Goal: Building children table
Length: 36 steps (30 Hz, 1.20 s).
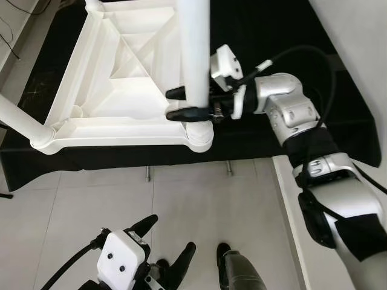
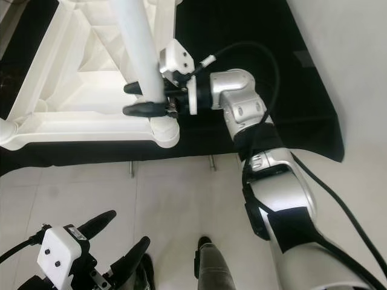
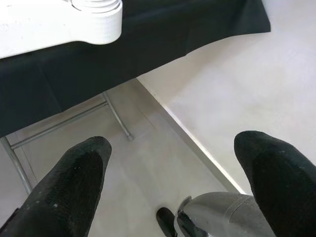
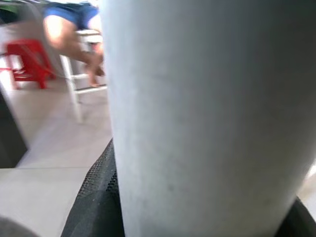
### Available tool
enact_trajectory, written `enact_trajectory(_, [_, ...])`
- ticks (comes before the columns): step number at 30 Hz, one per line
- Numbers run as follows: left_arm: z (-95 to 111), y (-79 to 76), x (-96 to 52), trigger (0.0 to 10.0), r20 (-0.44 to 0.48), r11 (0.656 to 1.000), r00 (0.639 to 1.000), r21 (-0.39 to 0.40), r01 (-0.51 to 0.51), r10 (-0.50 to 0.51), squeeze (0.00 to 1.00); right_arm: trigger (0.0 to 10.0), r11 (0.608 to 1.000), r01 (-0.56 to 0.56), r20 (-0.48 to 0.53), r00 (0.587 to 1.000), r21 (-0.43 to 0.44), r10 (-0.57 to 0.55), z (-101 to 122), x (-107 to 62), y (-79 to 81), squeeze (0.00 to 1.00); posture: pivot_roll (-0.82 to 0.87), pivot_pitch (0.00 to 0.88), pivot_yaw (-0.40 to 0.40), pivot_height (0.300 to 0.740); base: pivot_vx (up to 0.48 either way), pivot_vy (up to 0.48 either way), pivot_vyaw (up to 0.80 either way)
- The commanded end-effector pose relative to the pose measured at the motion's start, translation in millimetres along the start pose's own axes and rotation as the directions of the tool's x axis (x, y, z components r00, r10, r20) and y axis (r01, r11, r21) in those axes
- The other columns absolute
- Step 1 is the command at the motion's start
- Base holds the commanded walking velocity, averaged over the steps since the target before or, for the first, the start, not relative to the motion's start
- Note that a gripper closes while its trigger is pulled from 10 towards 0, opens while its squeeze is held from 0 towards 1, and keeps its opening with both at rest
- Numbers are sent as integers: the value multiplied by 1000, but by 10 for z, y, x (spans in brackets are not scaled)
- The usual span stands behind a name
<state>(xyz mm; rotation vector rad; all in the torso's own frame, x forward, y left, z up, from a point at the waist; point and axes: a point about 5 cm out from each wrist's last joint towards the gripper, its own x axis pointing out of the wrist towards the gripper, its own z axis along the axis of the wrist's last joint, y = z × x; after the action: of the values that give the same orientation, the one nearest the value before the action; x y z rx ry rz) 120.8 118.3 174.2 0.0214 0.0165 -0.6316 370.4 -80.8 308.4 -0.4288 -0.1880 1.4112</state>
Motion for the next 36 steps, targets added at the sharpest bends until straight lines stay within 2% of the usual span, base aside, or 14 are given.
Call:
enact_trajectory(1, [-3,-28,-19,10000,-9,1000,1000,-8,0,0,0,10000,990,113,-159,982,86,-98,-381,-42,39,0,65,394,38,740,0,0,0])
enact_trajectory(6, [-16,-25,-6,10000,-8,1000,1000,-8,-2,2,0,10000,935,338,-213,926,105,-311,-454,-150,-23,0,50,381,26,740,0,0,0])
enact_trajectory(7, [-16,-25,-6,10000,-8,1000,1000,-8,-2,2,0,10000,935,338,-213,926,105,-311,-454,-150,-23,0,50,381,26,740,0,0,0])
enact_trajectory(8, [-24,-20,2,10000,-7,1000,1000,-7,-3,3,0,10000,891,437,-236,885,123,-401,-506,-201,-10,0,44,374,18,740,0,0,0])
enact_trajectory(9, [-30,-12,9,10000,-5,1000,1000,-5,-6,6,0,10000,820,554,-254,822,146,-510,-568,-246,45,0,41,367,14,740,0,0,0])
enact_trajectory(10, [-30,-12,9,10000,-5,1000,1000,-5,-6,6,0,10000,820,554,-254,822,146,-510,-568,-246,45,0,41,367,14,740,0,0,0])
enact_trajectory(12, [-37,5,23,10000,-1,1000,1000,-1,-12,12,0,10000,702,688,-271,722,184,-636,-662,-285,241,0,39,358,12,740,0,0,0])
enact_trajectory(13, [-37,5,23,10000,-1,1000,1000,-1,-12,12,0,10000,702,688,-271,722,184,-636,-662,-285,241,0,39,358,12,740,0,0,0])
enact_trajectory(14, [-42,19,32,10000,0,1000,1000,1,-15,15,0,10000,658,731,-282,680,183,-677,-701,-281,334,0,40,349,14,740,0,0,0])
enact_trajectory(15, [-42,19,32,10000,0,1000,1000,1,-15,15,0,10000,658,731,-282,680,183,-677,-701,-281,334,0,40,349,14,740,0,0,0])
enact_trajectory(16, [-47,33,41,10000,1,1000,1000,5,-19,19,0,10000,605,772,-289,635,197,-716,-729,-236,431,0,39,339,16,740,0,0,0])
enact_trajectory(18, [-57,59,59,10000,3,1000,1000,12,-25,25,0,10000,542,811,-282,585,222,-760,-734,-133,557,0,42,333,17,740,0,0,0])
enact_trajectory(25, [-65,101,80,10000,6,999,999,27,-44,44,0,10000,544,800,-270,598,253,-754,-733,78,678,0,47,317,13,740,0,0,0])
enact_trajectory(36, [-64,234,115,10000,21,990,993,72,-120,119,0,10000,450,839,-285,532,306,-797,-621,248,719,0,64,295,10,740,0,0,0])
